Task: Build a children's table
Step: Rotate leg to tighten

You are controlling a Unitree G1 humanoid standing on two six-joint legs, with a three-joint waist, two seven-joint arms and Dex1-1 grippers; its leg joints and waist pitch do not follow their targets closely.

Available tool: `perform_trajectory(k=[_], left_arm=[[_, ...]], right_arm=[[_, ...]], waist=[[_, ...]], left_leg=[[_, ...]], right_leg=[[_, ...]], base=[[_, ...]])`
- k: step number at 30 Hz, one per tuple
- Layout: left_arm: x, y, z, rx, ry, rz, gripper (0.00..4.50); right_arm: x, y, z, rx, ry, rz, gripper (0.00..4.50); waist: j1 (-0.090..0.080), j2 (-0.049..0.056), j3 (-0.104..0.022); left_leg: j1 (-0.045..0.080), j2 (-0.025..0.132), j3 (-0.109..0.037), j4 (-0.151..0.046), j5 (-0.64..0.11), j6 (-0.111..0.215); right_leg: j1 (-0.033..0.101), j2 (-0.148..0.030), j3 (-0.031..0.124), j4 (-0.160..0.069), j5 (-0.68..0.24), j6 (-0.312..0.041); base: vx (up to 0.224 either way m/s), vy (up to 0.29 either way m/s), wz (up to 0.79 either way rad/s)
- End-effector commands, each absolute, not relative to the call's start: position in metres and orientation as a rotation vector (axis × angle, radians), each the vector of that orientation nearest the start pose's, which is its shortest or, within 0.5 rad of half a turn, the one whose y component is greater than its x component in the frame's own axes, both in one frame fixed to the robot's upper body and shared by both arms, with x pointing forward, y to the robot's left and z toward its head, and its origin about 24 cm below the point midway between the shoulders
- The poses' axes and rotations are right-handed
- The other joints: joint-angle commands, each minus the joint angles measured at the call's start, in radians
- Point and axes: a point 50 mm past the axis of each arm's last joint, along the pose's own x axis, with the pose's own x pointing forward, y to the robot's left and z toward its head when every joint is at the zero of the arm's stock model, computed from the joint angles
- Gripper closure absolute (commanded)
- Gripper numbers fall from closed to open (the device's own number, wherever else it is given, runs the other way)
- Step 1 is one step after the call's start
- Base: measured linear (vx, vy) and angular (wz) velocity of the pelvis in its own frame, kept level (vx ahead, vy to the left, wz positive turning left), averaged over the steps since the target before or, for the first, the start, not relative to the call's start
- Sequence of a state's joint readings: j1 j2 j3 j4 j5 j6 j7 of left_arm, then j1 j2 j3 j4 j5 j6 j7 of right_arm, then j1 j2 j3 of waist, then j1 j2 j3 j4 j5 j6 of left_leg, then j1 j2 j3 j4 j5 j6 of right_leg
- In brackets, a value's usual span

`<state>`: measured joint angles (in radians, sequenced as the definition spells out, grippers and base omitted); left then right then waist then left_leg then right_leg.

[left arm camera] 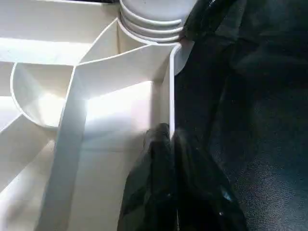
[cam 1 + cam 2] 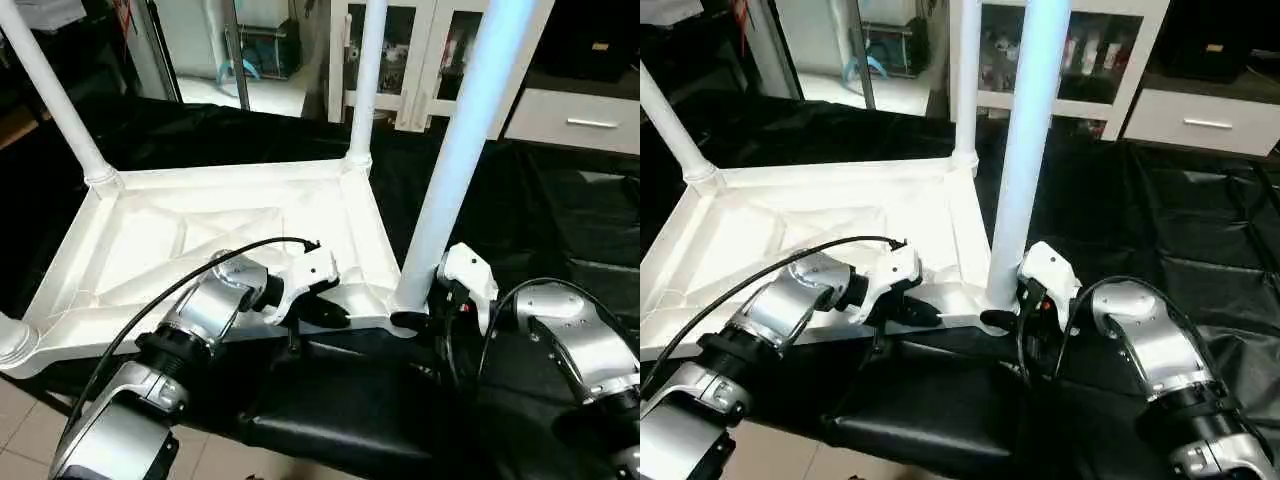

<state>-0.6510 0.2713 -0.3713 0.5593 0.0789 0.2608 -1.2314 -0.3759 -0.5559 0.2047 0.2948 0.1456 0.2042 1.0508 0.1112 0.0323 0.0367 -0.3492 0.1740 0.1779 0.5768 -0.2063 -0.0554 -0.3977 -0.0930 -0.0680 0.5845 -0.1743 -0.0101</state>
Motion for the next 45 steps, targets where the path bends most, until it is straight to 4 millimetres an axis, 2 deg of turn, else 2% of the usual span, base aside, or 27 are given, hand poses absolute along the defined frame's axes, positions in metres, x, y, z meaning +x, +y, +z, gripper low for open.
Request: perform_trajectory(k=[1, 7, 13, 14, 15, 17, 19, 20, 21, 23, 24, 25, 26, 27, 28, 29, 31, 32, 34, 35, 36, 38, 39, 42, 43, 44, 45], left_arm=[[0.298, 0.09, 0.03, 0.416, 0.683, -1.507, 4.5], [0.298, 0.089, 0.03, 0.411, 0.684, -1.503, 4.5], [0.298, 0.089, 0.03, 0.406, 0.688, -1.501, 4.5], [0.298, 0.089, 0.03, 0.404, 0.688, -1.5, 4.5], [0.298, 0.089, 0.03, 0.4, 0.688, -1.499, 4.5], [0.298, 0.088, 0.029, 0.391, 0.686, -1.491, 4.5], [0.301, 0.084, 0.029, 0.363, 0.668, -1.458, 4.5], [0.304, 0.082, 0.029, 0.345, 0.653, -1.427, 4.5], [0.304, 0.082, 0.029, 0.345, 0.653, -1.427, 4.5], [0.306, 0.08, 0.029, 0.339, 0.646, -1.404, 4.5], [0.312, 0.075, 0.028, 0.335, 0.627, -1.349, 4.5], [0.313, 0.075, 0.028, 0.333, 0.624, -1.34, 4.5], [0.317, 0.071, 0.029, 0.33, 0.609, -1.301, 4.5], [0.318, 0.069, 0.029, 0.33, 0.604, -1.29, 4.5], [0.323, 0.064, 0.029, 0.331, 0.586, -1.235, 4.5], [0.326, 0.061, 0.03, 0.332, 0.575, -1.208, 4.5], [0.329, 0.058, 0.031, 0.33, 0.564, -1.171, 4.5], [0.331, 0.055, 0.031, 0.329, 0.559, -1.146, 4.5], [0.333, 0.054, 0.031, 0.332, 0.554, -1.119, 4.5], [0.333, 0.054, 0.031, 0.332, 0.554, -1.119, 4.5], [0.335, 0.052, 0.03, 0.337, 0.549, -1.099, 4.5], [0.339, 0.049, 0.031, 0.334, 0.53, -1.048, 4.5], [0.341, 0.048, 0.031, 0.334, 0.523, -1.031, 4.5], [0.343, 0.047, 0.031, 0.332, 0.515, -1.017, 4.5], [0.343, 0.048, 0.031, 0.329, 0.514, -1.014, 4.5], [0.343, 0.048, 0.031, 0.329, 0.514, -1.014, 4.5], [0.344, 0.049, 0.032, 0.324, 0.513, -1.007, 4.5]], right_arm=[[0.294, -0.191, 0.056, -0.343, 0.439, 1.068, 1.7], [0.292, -0.19, 0.054, -0.328, 0.446, 1.094, 1.87], [0.29, -0.188, 0.051, -0.294, 0.453, 1.086, 1.87], [0.289, -0.188, 0.05, -0.288, 0.453, 1.086, 1.87], [0.289, -0.187, 0.049, -0.281, 0.453, 1.087, 1.87], [0.288, -0.186, 0.047, -0.239, 0.439, 1.065, 1.87], [0.295, -0.185, 0.046, -0.176, 0.407, 0.956, 1.87], [0.299, -0.184, 0.045, -0.141, 0.394, 0.885, 1.87], [0.299, -0.184, 0.045, -0.141, 0.394, 0.885, 1.87], [0.3, -0.182, 0.044, -0.132, 0.384, 0.85, 1.87], [0.305, -0.175, 0.041, -0.08, 0.364, 0.735, 1.87], [0.306, -0.174, 0.04, -0.07, 0.363, 0.712, 1.87], [0.308, -0.169, 0.037, -0.031, 0.364, 0.624, 1.88], [0.309, -0.168, 0.036, -0.022, 0.366, 0.603, 1.88], [0.312, -0.162, 0.032, -0.058, 0.367, 0.519, 1.88], [0.313, -0.16, 0.029, -0.061, 0.371, 0.477, 1.88], [0.316, -0.156, 0.026, -0.058, 0.371, 0.399, 1.88], [0.319, -0.155, 0.024, -0.067, 0.371, 0.318, 1.88], [0.321, -0.151, 0.023, -0.068, 0.367, 0.257, 1.88], [0.321, -0.151, 0.023, -0.068, 0.367, 0.257, 1.88], [0.323, -0.15, 0.022, -0.073, 0.368, 0.18, 1.88], [0.327, -0.141, 0.017, -0.059, 0.383, 0.055, 1.88], [0.328, -0.137, 0.016, -0.057, 0.387, -0.005, 1.88], [0.33, -0.124, 0.018, -0.081, 0.36, -0.039, 1.88], [0.33, -0.12, 0.02, -0.074, 0.347, -0.019, 1.88], [0.33, -0.12, 0.02, -0.074, 0.346, -0.019, 1.88], [0.331, -0.116, 0.023, -0.053, 0.323, -0.004, 1.88]], waist=[[0.001, -0.008, -0.057], [0.001, -0.01, -0.057], [0.0, -0.007, -0.057], [0.001, -0.002, -0.057], [0.0, -0.004, -0.057], [-0.001, -0.004, -0.057], [-0.002, 0.0, -0.056], [-0.007, -0.004, -0.054], [-0.011, -0.003, -0.051], [-0.022, -0.002, -0.045], [-0.027, -0.001, -0.042], [-0.028, -0.002, -0.044], [-0.034, -0.003, -0.042], [-0.034, 0.0, -0.043], [-0.038, -0.006, -0.044], [-0.041, -0.002, -0.044], [-0.046, -0.004, -0.045], [-0.049, -0.004, -0.045], [-0.052, -0.001, -0.045], [-0.051, -0.001, -0.046], [-0.052, 0.002, -0.047], [-0.055, 0.004, -0.051], [-0.055, 0.005, -0.049], [-0.053, 0.003, -0.052], [-0.054, -0.005, -0.052], [-0.051, -0.001, -0.053], [-0.051, -0.005, -0.053]], left_leg=[[-0.001, 0.056, -0.014, -0.058, -0.113, 0.099], [-0.001, 0.056, -0.014, -0.058, -0.127, 0.096], [0.0, 0.056, -0.014, -0.058, -0.129, 0.097], [0.0, 0.056, -0.015, -0.058, -0.135, 0.094], [0.001, 0.056, -0.014, -0.058, -0.136, 0.093], [0.0, 0.056, -0.014, -0.058, -0.136, 0.093], [-0.002, 0.054, -0.014, -0.059, -0.146, 0.088], [-0.002, 0.053, -0.016, -0.062, -0.165, 0.077], [-0.002, 0.052, -0.015, -0.063, -0.181, 0.071], [0.003, 0.05, -0.018, -0.07, -0.273, 0.035], [0.005, 0.048, -0.019, -0.072, -0.3, 0.023], [0.006, 0.049, -0.023, -0.073, -0.306, 0.012], [0.0, 0.047, -0.026, -0.078, -0.31, 0.002], [-0.001, 0.047, -0.028, -0.078, -0.313, -0.002], [0.004, 0.047, -0.027, -0.078, -0.324, -0.008], [0.007, 0.043, -0.025, -0.077, -0.326, -0.012], [0.003, 0.043, -0.027, -0.079, -0.318, -0.014], [0.003, 0.043, -0.026, -0.079, -0.315, -0.012], [0.0, 0.043, -0.027, -0.081, -0.309, -0.012], [0.002, 0.044, -0.027, -0.081, -0.312, -0.011], [0.004, 0.044, -0.025, -0.08, -0.304, -0.012], [0.001, 0.042, -0.025, -0.079, -0.281, -0.018], [0.005, 0.042, -0.022, -0.079, -0.283, -0.021], [0.004, 0.041, -0.022, -0.078, -0.262, -0.017], [0.001, 0.041, -0.02, -0.078, -0.256, -0.01], [0.001, 0.042, -0.02, -0.077, -0.244, 0.0], [0.0, 0.042, -0.019, -0.077, -0.229, 0.012]], right_leg=[[0.055, -0.062, 0.04, -0.046, -0.074, -0.282], [0.057, -0.062, 0.04, -0.049, -0.098, -0.278], [0.056, -0.061, 0.04, -0.049, -0.092, -0.28], [0.056, -0.061, 0.039, -0.049, -0.098, -0.279], [0.055, -0.06, 0.04, -0.05, -0.097, -0.278], [0.056, -0.06, 0.04, -0.049, -0.092, -0.279], [0.055, -0.061, 0.04, -0.053, -0.109, -0.277], [0.055, -0.061, 0.039, -0.057, -0.142, -0.269], [0.053, -0.06, 0.04, -0.06, -0.168, -0.264], [0.047, -0.061, 0.039, -0.074, -0.318, -0.226], [0.043, -0.061, 0.04, -0.083, -0.379, -0.199], [0.044, -0.062, 0.039, -0.083, -0.393, -0.19], [0.046, -0.06, 0.038, -0.084, -0.406, -0.172], [0.046, -0.061, 0.037, -0.084, -0.413, -0.164], [0.041, -0.061, 0.037, -0.089, -0.425, -0.152], [0.034, -0.059, 0.038, -0.092, -0.429, -0.148], [0.038, -0.06, 0.038, -0.09, -0.409, -0.151], [0.036, -0.059, 0.039, -0.09, -0.4, -0.151], [0.037, -0.059, 0.039, -0.089, -0.378, -0.154], [0.038, -0.06, 0.039, -0.089, -0.364, -0.155], [0.035, -0.059, 0.041, -0.087, -0.331, -0.163], [0.04, -0.058, 0.041, -0.078, -0.27, -0.178], [0.034, -0.057, 0.042, -0.08, -0.261, -0.183], [0.039, -0.058, 0.043, -0.074, -0.221, -0.188], [0.04, -0.057, 0.043, -0.074, -0.208, -0.189], [0.043, -0.058, 0.043, -0.07, -0.185, -0.194], [0.045, -0.059, 0.043, -0.068, -0.167, -0.199]], base=[[0.0, 0.0, 0.0], [0.0, 0.0, 0.0], [0.0, 0.0, 0.0], [0.0, 0.0, 0.0], [0.0, 0.0, 0.0], [0.0, 0.0, 0.0], [0.0, 0.0, 0.0], [0.0, 0.0, 0.0], [0.0, 0.0, 0.0], [0.0, 0.0, 0.0], [0.0, 0.0, 0.0], [0.0, 0.0, 0.0], [0.0, 0.0, 0.0], [0.0, 0.0, 0.0], [0.0, 0.0, 0.0], [0.0, 0.0, 0.0], [0.0, 0.0, 0.0], [0.0, 0.0, 0.0], [0.0, 0.0, 0.0], [0.0, 0.0, 0.0], [0.0, 0.0, 0.0], [0.0, 0.0, 0.0], [0.0, 0.0, 0.0], [0.0, 0.0, 0.0], [0.0, 0.0, 0.0], [0.0, 0.0, 0.0], [0.0, 0.0, 0.0]])
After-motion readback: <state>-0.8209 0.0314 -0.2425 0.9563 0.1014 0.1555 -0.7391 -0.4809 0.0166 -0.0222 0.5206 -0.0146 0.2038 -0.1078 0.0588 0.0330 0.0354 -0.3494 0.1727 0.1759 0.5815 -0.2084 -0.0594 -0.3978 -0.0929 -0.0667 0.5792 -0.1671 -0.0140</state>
